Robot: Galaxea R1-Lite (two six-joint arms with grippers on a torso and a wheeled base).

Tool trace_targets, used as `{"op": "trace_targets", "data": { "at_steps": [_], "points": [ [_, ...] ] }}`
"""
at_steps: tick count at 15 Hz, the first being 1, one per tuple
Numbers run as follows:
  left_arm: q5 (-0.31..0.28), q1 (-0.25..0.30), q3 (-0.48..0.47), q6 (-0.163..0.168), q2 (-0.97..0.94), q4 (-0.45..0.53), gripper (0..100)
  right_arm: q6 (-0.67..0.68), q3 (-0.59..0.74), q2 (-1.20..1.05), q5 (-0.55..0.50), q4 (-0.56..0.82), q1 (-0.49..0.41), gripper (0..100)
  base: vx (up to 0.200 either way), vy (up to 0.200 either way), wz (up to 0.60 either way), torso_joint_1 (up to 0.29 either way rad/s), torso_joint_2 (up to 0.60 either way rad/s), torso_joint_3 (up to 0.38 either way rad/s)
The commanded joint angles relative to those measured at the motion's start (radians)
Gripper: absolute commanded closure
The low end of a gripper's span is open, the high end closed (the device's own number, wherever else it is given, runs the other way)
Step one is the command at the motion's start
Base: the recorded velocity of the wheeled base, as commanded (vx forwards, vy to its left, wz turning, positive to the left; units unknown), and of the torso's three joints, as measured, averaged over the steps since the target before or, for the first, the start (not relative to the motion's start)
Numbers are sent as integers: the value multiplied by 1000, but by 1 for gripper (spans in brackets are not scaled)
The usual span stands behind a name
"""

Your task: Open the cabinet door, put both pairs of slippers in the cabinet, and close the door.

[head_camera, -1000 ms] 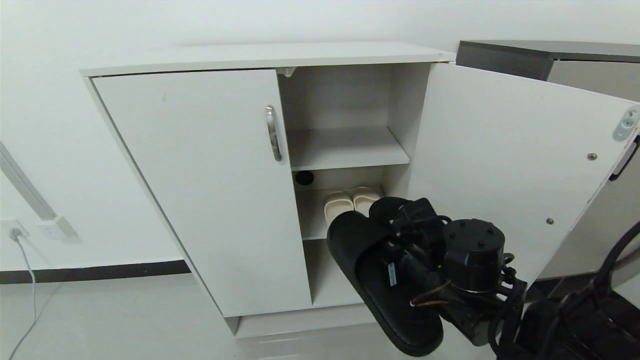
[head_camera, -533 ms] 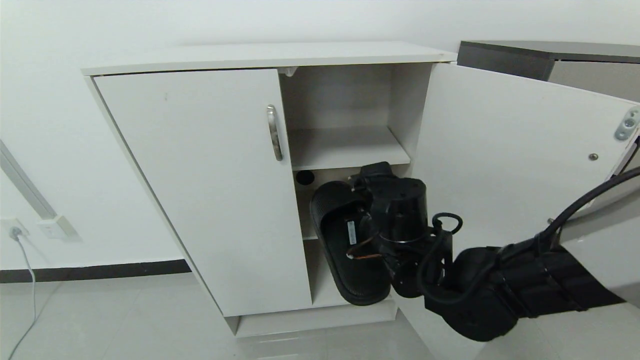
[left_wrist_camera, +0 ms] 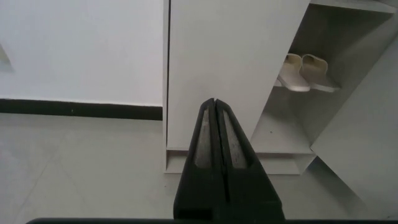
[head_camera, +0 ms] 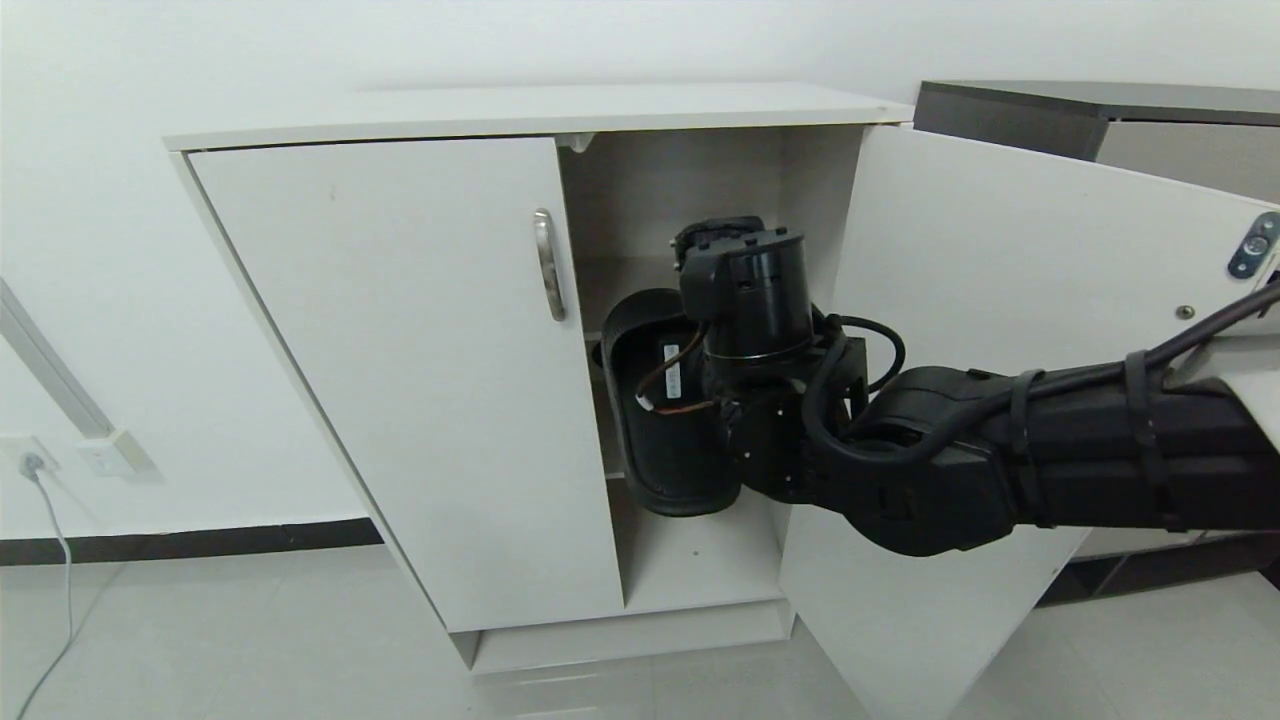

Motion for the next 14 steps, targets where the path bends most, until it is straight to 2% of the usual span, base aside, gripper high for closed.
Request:
{"op": "trace_targets", "data": {
  "at_steps": [1,3,11,14],
  "points": [
    [0,0,0,-1,0,0,100,3,-4,9,1,-2,-1,100,0,0,0,0,0,0],
    [0,0,0,-1,0,0,100,17,-3,12,1,-2,-3,100,0,0,0,0,0,0],
    [0,0,-1,-1,0,0,100,20,0,13,-8,-2,-13,100,200,0,0,2,2,3],
    [0,0,0,-1,0,0,100,20,22,13,-11,-6,-7,100,0,0,0,0,0,0]
  ]
}}
